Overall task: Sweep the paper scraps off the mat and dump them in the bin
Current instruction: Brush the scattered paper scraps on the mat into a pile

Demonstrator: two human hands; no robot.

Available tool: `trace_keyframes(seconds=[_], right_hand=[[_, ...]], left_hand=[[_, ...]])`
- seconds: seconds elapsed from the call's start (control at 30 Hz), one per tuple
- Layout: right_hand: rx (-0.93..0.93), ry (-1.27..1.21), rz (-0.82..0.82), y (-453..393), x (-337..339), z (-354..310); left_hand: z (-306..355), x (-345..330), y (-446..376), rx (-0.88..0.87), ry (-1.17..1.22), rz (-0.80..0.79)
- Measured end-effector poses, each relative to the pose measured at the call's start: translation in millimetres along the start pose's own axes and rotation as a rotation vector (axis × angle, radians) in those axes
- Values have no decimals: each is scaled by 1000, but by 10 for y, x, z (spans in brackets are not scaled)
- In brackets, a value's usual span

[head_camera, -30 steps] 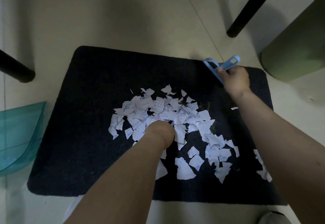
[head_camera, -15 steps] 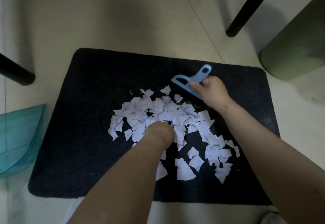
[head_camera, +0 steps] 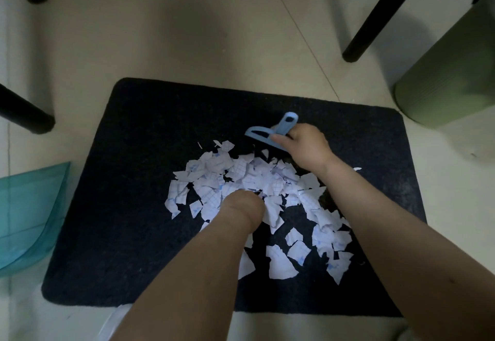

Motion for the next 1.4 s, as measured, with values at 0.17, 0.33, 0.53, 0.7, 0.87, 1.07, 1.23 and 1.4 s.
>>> trace_keyframes(seconds=[0.17, 0.33, 0.53, 0.7, 0.87, 1.07, 1.23, 1.4], right_hand=[[-111, -197, 294, 426, 410, 301], [-276, -110, 459, 777, 553, 756], [-470, -26, 625, 1166, 845, 1291], [-569, 44, 581, 1185, 901, 1564], [-527, 43, 464, 1041, 689, 1471], [-523, -54, 662, 1246, 1136, 1549], [-654, -542, 902, 1344, 1148, 1913], [-767, -1018, 989, 1279, 710, 1964]], left_hand=[[-26, -44, -2, 21, -18, -36], [-20, 280, 196, 57, -60, 123], [316, 628, 418, 12, -114, 439], [656, 199, 273, -115, -289, 247], [640, 70, 138, -95, -298, 186], [642, 9, 159, -77, -299, 127], [659, 0, 106, -50, -275, 107], [666, 60, 89, -54, -245, 113]])
Point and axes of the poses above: each hand's wrist, its own y-axis away from the middle knuckle, its own x-axis out of the back of the hand, z = x × y, the point moved 9 cm from there along -y, towards the middle knuckle, and after that the axes turned 8 degrees about x, right-handed, at the moved point
